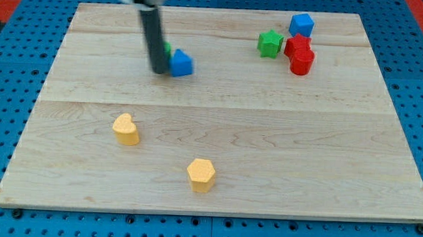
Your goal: Push the green circle towards the left side of the green star
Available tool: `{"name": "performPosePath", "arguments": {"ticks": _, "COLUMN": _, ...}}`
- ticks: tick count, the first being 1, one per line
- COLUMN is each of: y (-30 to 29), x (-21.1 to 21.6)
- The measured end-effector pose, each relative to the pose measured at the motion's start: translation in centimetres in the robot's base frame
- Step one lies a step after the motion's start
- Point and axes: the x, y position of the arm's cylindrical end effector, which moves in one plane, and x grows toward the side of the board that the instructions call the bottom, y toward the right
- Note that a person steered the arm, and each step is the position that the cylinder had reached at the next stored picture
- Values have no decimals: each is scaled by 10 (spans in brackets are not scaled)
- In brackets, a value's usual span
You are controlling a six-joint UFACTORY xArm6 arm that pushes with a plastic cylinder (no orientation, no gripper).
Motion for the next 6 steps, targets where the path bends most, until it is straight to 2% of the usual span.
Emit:
{"name": "performPosePath", "arguments": {"ticks": 2, "y": 122, "x": -34}}
{"name": "performPosePath", "arguments": {"ticks": 3, "y": 65, "x": -31}}
{"name": "performPosePath", "arguments": {"ticks": 4, "y": -19, "x": 7}}
{"name": "performPosePath", "arguments": {"ticks": 5, "y": -135, "x": -2}}
{"name": "performPosePath", "arguments": {"ticks": 6, "y": -66, "x": -32}}
